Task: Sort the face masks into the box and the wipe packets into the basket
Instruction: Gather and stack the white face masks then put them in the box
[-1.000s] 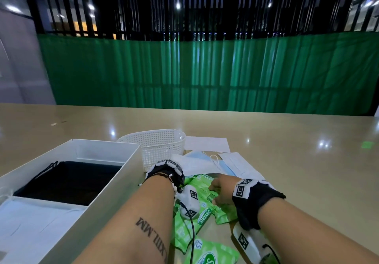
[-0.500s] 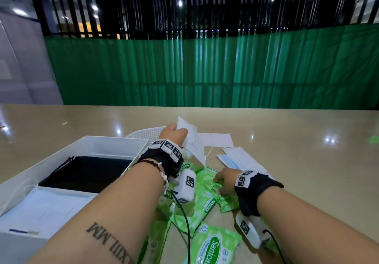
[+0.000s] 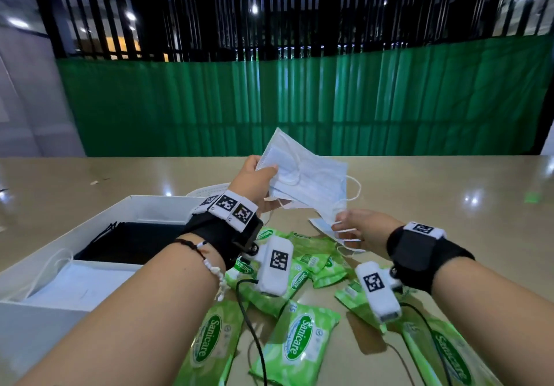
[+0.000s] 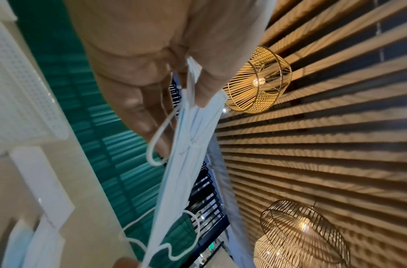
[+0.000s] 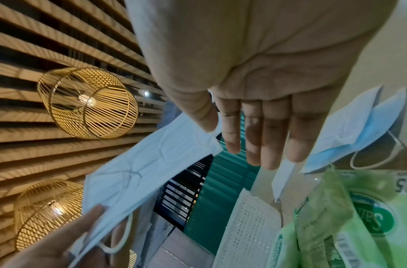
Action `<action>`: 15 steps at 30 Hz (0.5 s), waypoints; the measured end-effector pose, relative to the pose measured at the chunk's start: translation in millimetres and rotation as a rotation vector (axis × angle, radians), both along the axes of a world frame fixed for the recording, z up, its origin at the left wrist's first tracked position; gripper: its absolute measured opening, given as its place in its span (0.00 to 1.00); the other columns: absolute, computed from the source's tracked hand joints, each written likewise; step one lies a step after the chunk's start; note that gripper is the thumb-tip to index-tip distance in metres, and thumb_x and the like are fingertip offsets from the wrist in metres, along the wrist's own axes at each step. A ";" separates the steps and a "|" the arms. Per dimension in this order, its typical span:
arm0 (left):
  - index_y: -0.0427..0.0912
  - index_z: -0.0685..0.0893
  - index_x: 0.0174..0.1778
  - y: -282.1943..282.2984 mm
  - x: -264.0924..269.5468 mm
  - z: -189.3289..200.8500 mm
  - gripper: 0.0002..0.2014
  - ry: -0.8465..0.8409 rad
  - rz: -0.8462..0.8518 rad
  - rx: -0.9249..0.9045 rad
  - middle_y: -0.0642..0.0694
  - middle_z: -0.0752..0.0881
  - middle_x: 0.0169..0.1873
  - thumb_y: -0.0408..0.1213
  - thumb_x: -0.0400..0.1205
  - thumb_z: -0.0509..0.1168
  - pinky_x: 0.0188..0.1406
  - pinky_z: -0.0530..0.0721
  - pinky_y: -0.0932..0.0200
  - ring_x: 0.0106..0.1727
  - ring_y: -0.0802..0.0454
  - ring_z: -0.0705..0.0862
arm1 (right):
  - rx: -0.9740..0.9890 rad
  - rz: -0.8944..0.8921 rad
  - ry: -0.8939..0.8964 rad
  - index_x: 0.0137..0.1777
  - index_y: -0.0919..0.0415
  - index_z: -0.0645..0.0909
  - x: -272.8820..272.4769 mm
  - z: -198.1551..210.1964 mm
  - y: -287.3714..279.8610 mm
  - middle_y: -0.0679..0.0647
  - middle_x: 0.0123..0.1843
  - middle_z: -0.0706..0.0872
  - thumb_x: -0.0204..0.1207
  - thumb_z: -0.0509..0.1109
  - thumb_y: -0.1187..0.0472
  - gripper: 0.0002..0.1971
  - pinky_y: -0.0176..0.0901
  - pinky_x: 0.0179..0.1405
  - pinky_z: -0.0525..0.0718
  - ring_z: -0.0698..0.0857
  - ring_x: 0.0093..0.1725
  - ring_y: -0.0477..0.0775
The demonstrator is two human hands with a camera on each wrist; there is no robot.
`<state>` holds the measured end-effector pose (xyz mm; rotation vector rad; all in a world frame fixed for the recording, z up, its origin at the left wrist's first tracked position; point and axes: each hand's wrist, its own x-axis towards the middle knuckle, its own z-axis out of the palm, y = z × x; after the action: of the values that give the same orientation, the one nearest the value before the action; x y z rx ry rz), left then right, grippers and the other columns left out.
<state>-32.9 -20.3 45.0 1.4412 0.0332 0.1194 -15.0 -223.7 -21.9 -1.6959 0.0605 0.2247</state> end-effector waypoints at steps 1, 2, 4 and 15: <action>0.47 0.72 0.45 -1.6 -4.3 -2.9 0.06 0.014 -0.019 -0.047 0.41 0.81 0.53 0.33 0.86 0.57 0.38 0.88 0.45 0.42 0.43 0.83 | 0.107 -0.034 0.021 0.44 0.62 0.78 -5.4 2.2 -4.0 0.60 0.43 0.83 0.81 0.62 0.63 0.06 0.44 0.38 0.78 0.81 0.37 0.56; 0.47 0.73 0.47 -3.3 -8.6 -6.1 0.04 0.035 -0.039 -0.099 0.40 0.81 0.55 0.33 0.86 0.56 0.33 0.89 0.48 0.41 0.43 0.84 | 0.147 -0.051 0.035 0.45 0.64 0.78 -9.7 2.8 -7.8 0.61 0.42 0.84 0.82 0.61 0.61 0.08 0.44 0.36 0.78 0.82 0.34 0.55; 0.45 0.73 0.57 -4.9 -16.4 -14.9 0.06 0.101 -0.094 -0.192 0.39 0.80 0.60 0.33 0.87 0.56 0.26 0.89 0.50 0.41 0.42 0.85 | 0.103 -0.028 0.063 0.47 0.64 0.78 -18.5 1.9 -14.4 0.62 0.40 0.85 0.83 0.59 0.56 0.12 0.43 0.33 0.78 0.82 0.31 0.55; 0.33 0.71 0.63 3.4 -29.2 -83.2 0.10 0.472 -0.036 0.001 0.32 0.80 0.59 0.29 0.86 0.55 0.26 0.86 0.46 0.44 0.37 0.85 | -0.467 0.051 0.153 0.39 0.65 0.76 -41.6 -24.8 -31.7 0.57 0.31 0.84 0.80 0.67 0.58 0.12 0.42 0.28 0.80 0.81 0.28 0.52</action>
<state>-62.0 -16.9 -38.3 1.4439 0.3930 -0.2519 -56.5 -255.4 -46.7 -2.1437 0.1957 0.4016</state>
